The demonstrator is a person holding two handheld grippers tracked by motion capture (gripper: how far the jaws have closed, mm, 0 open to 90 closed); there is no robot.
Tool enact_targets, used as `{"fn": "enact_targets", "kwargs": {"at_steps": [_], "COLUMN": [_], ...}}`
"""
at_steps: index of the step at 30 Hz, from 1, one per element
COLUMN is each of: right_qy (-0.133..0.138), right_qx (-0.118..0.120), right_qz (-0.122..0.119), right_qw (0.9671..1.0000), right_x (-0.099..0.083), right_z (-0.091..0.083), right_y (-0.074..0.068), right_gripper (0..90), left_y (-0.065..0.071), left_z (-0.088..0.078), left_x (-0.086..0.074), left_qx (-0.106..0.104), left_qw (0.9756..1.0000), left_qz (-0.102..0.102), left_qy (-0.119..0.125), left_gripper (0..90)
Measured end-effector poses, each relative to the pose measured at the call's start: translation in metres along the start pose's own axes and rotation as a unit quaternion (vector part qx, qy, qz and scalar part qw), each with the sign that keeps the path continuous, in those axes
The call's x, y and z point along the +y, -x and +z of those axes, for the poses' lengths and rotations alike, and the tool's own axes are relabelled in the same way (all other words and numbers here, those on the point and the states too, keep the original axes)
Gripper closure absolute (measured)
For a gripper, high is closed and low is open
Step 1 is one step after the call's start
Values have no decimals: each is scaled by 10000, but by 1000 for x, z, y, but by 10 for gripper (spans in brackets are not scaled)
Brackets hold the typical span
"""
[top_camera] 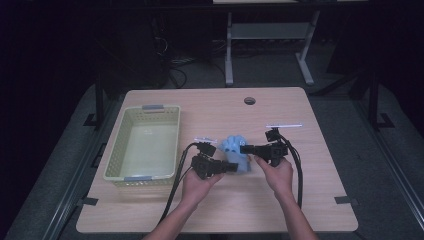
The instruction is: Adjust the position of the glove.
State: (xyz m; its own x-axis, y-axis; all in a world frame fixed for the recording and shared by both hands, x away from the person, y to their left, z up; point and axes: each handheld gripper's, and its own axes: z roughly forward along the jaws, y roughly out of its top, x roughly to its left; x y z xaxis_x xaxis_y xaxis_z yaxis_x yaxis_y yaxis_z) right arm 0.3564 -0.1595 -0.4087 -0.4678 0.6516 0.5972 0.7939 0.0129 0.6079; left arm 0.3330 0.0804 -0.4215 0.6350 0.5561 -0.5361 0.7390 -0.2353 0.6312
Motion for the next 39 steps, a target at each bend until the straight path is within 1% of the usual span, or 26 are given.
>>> {"fn": "enact_targets", "kwargs": {"at_steps": [1,2,4,5,8,10,12,13,14,15,16,17,18,20,22,27,28,30,31,32,33,34,35,37,38,39], "right_qy": [0,0,20,-5,32,40,37,50,38,60,57,57,40,36,32,-49,-27,-60,-64,-78,-60,-71,-59,-58,-53,-75], "right_qx": [0,13,45,21,49,68,68,74,61,82,99,99,116,144,174,269,316,356,382,425,464,494,526,604,613,625], "right_qz": [0,-65,-82,-120,-185,-250,-323,-329,-374,-364,-418,-418,-434,-489,-538,-604,-641,-668,-689,-650,-708,-690,-707,-672,-699,-716], "right_qw": [10000,10000,10000,9999,9998,9997,9994,9994,9993,9993,9991,9991,9990,9987,9984,9978,9974,9971,9969,9970,9964,9964,9961,9959,9957,9954], "right_x": [0,3,5,7,14,19,24,26,29,31,34,34,39,43,48,61,64,68,70,72,74,77,79,82,84,86], "right_z": [0,0,1,2,3,4,5,6,7,8,9,9,12,15,19,34,39,45,50,52,56,61,64,70,74,77], "right_y": [0,-4,-8,-12,-19,-25,-32,-35,-39,-42,-46,-46,-53,-59,-66,-84,-88,-95,-99,-102,-105,-110,-113,-119,-123,-127], "right_gripper": [845,846,845,846,846,846,846,846,846,846,846,846,847,846,846,847,846,846,847,846,846,847,846,847,847,846], "left_y": [0,0,-1,0,0,0,1,1,1,1,1,1,1,0,-2,-12,-15,-19,-20,-22,-22,-26,-28,-31,-32,-35], "left_z": [0,-3,-7,-8,-17,-25,-32,-32,-40,-40,-48,-48,-57,-66,-75,-100,-106,-116,-120,-125,-125,-136,-140,-150,-155,-162], "left_x": [0,0,1,1,3,5,7,7,9,9,11,11,12,13,14,15,15,14,14,14,14,13,13,13,13,13], "left_qx": [0,5,-4,3,12,36,49,49,73,73,96,96,122,151,197,299,328,362,384,400,400,442,470,510,522,562], "left_qw": [10000,10000,10000,10000,9999,9997,9994,9994,9992,9992,9990,9990,9987,9983,9979,9969,9966,9961,9957,9954,9954,9949,9948,9940,9934,9930], "left_qz": [0,-11,7,4,5,52,24,24,85,85,78,78,106,115,152,44,63,18,22,3,3,-8,29,-23,-55,-36], "left_qy": [0,32,57,91,168,227,328,328,383,383,440,440,493,552,590,724,747,804,842,866,866,904,907,973,1016,1036], "left_gripper": [702,703,702,702,702,702,702,701,700,698,697,697,697,696,695,691,691,691,691,691,691,691,691,691,691,691]}}
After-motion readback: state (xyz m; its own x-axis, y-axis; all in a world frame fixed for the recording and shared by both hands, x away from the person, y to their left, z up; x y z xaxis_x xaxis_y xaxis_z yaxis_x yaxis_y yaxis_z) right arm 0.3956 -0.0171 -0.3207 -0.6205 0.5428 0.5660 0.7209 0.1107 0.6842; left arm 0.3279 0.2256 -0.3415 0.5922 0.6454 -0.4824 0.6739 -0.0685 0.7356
